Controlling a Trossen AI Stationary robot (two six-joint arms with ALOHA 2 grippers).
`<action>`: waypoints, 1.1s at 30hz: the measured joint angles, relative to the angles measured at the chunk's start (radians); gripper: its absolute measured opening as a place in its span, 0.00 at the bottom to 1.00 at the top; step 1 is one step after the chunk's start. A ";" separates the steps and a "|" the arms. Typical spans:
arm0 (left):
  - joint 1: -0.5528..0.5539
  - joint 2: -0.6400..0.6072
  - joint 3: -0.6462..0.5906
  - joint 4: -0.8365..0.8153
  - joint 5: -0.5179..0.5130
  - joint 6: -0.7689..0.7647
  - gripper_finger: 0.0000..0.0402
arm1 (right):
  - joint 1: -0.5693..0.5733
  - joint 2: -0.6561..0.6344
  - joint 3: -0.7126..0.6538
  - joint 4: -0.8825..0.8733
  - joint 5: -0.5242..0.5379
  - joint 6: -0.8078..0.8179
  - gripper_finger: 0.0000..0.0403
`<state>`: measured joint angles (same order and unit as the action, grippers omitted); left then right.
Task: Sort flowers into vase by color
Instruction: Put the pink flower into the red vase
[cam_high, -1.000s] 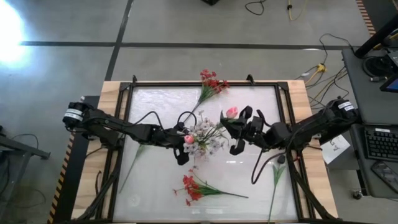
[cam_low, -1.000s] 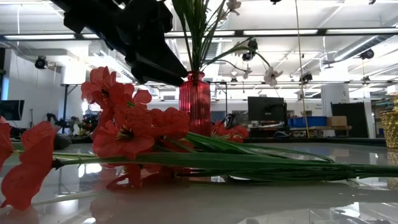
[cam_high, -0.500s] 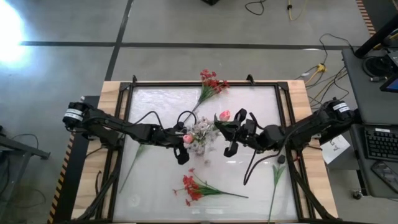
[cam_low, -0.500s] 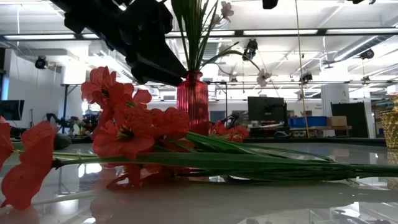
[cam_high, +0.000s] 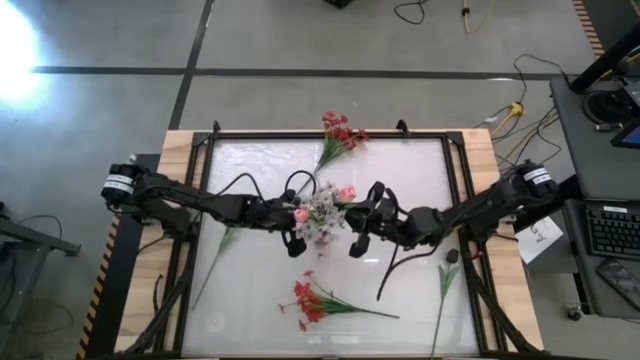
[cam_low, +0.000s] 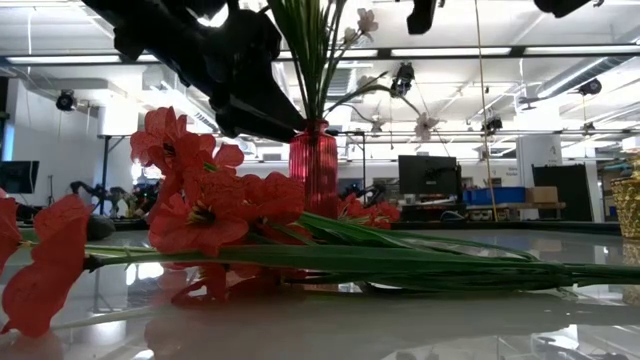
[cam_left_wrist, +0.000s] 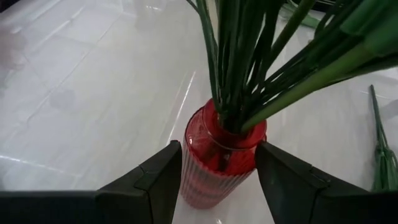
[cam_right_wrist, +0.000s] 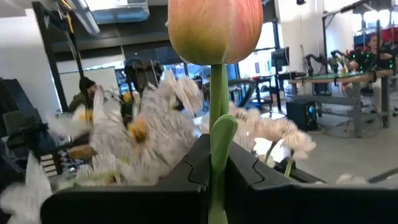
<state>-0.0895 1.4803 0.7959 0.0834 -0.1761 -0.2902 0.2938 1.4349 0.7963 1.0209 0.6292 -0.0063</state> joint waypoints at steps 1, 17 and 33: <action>0.000 0.000 0.000 0.000 0.000 0.002 0.46 | -0.004 0.008 0.000 0.001 0.001 0.010 0.03; 0.003 -0.079 0.000 -0.080 0.009 -0.005 0.46 | -0.029 0.102 0.000 -0.101 0.031 0.114 0.03; 0.003 -0.360 -0.001 -0.348 -0.086 0.038 0.46 | -0.028 -0.020 0.277 -0.916 -0.009 0.236 0.12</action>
<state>-0.0868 1.1203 0.7952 -0.2651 -0.2619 -0.2519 0.2657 1.4146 1.0729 0.1053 0.6201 0.2294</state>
